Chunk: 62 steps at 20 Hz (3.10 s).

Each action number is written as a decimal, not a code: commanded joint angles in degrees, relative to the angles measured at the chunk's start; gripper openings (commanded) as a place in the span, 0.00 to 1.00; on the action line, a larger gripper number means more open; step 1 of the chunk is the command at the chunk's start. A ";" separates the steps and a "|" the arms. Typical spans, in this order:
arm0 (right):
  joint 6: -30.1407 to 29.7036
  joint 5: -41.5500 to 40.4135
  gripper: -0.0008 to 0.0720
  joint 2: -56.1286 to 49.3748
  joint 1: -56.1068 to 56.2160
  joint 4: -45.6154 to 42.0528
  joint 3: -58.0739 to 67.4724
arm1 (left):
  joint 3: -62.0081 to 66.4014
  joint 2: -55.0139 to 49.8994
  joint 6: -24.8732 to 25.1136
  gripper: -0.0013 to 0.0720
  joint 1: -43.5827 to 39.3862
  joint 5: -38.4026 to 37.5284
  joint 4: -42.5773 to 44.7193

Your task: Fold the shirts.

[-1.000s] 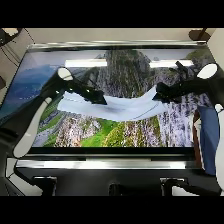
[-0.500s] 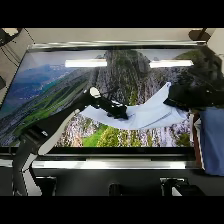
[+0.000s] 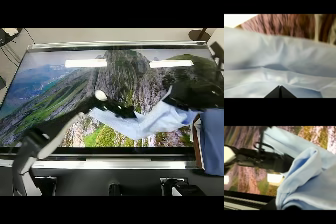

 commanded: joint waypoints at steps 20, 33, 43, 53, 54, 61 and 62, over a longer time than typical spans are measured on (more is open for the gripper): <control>-6.54 -11.50 0.93 -30.97 4.61 1.84 0.00 | -2.36 36.44 1.81 0.07 37.62 -3.80 15.21; -6.99 -41.66 0.74 -19.06 4.20 14.43 -43.12 | -3.39 36.44 1.79 0.07 36.17 -4.26 14.97; -10.03 -29.07 0.07 -11.30 -7.80 12.68 -22.53 | -3.41 36.41 3.13 0.08 35.87 -4.28 15.02; -6.49 2.40 0.07 -10.80 -49.29 1.57 16.02 | -3.41 36.39 5.09 0.07 35.87 -4.26 14.99; -6.08 2.73 0.07 -10.80 -52.83 1.60 16.15 | -3.41 36.35 5.75 0.07 35.85 -4.26 14.99; -4.39 12.79 0.07 -10.84 -68.54 3.50 16.33 | -3.41 36.33 6.56 0.08 35.85 -4.26 14.99; -4.44 16.24 0.07 -10.84 -69.81 3.28 16.33 | -3.41 36.30 6.56 0.08 35.85 -4.26 14.99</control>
